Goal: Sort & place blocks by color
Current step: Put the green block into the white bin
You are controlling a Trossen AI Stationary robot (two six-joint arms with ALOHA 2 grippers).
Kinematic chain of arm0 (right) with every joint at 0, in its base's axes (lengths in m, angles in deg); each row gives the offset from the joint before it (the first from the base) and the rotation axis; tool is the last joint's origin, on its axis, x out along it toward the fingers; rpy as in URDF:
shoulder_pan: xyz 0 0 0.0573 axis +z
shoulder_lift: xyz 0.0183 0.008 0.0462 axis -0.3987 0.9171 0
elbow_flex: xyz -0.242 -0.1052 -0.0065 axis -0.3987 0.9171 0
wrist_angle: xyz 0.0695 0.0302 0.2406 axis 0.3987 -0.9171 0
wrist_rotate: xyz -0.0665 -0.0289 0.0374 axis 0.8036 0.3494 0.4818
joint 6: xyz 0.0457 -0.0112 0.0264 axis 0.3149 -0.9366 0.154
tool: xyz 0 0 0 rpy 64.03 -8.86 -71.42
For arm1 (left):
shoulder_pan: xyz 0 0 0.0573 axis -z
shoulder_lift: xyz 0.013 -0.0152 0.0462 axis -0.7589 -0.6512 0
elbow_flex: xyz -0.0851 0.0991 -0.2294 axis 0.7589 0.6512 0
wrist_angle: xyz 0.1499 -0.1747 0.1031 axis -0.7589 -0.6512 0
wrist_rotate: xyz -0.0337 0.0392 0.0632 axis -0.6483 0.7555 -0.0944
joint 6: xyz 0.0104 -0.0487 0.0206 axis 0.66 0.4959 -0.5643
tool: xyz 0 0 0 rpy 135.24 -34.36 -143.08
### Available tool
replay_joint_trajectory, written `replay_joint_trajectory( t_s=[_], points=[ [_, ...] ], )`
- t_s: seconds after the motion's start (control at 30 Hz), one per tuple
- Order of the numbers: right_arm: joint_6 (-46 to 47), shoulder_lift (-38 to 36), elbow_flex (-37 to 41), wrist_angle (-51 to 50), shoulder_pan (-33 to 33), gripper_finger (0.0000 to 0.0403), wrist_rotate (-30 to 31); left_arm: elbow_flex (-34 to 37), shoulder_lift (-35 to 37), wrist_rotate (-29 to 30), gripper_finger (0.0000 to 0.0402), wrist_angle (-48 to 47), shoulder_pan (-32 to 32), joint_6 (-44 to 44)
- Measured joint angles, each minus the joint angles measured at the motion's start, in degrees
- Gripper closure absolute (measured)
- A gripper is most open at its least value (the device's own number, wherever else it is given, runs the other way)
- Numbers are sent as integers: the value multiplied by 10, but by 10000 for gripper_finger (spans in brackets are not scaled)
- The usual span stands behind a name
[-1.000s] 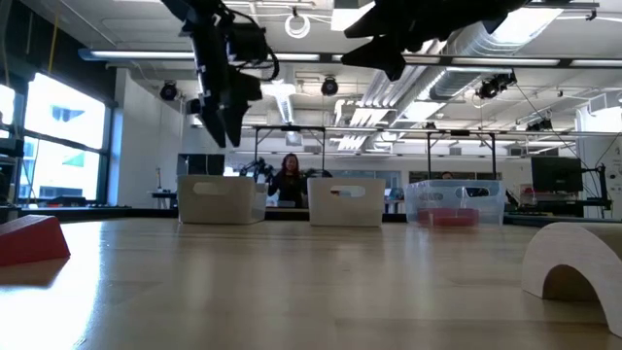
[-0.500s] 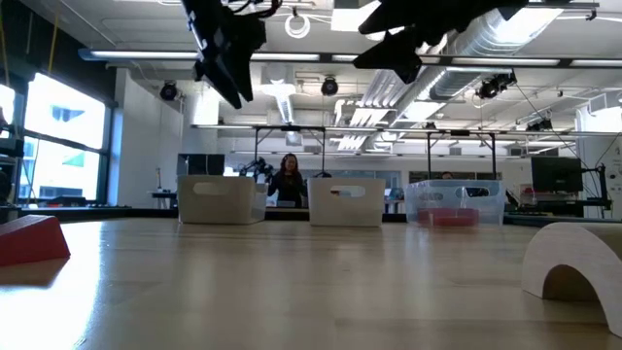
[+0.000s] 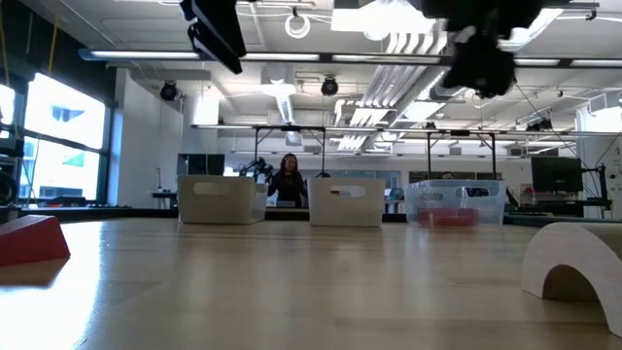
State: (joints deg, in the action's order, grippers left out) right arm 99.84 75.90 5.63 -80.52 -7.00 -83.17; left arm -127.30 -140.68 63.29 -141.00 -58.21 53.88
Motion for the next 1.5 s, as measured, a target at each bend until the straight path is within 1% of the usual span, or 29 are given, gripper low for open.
replay_joint_trajectory(
  t_s=[0.2, 0.3, 0.47, 0.57, 0.73, 0.87, 1.1, 1.27, 1.5],
  points=[
    [163, 1, 0, -94, 65, 167, -17, 0, 1, 5, 181, 0, 49, -2],
    [207, 2, 0, -122, 100, 167, -21, 0, 1, 11, 181, 0, 64, 3],
    [271, 2, 0, -154, 157, 167, -45, 0, 1, 59, 181, 0, 87, 24],
    [310, 2, 0, -167, 192, 167, -41, 0, 1, 63, 181, 0, 97, 38],
    [406, 14, 0, -183, 245, 167, -36, 0, 1, 63, 181, 0, 118, 55],
    [422, 44, 0, -181, 290, 167, -38, 0, 1, 64, 181, 0, 131, 57],
    [445, 102, 0, -159, 337, 167, -90, 0, 0, 65, 181, 0, 137, 57],
    [451, 128, 0, -134, 356, 167, -91, 0, 0, 65, 181, 1, 137, 62],
    [453, 159, 0, -114, 362, 167, -92, 0, 0, 65, 181, 0, 137, 72]
  ],
)
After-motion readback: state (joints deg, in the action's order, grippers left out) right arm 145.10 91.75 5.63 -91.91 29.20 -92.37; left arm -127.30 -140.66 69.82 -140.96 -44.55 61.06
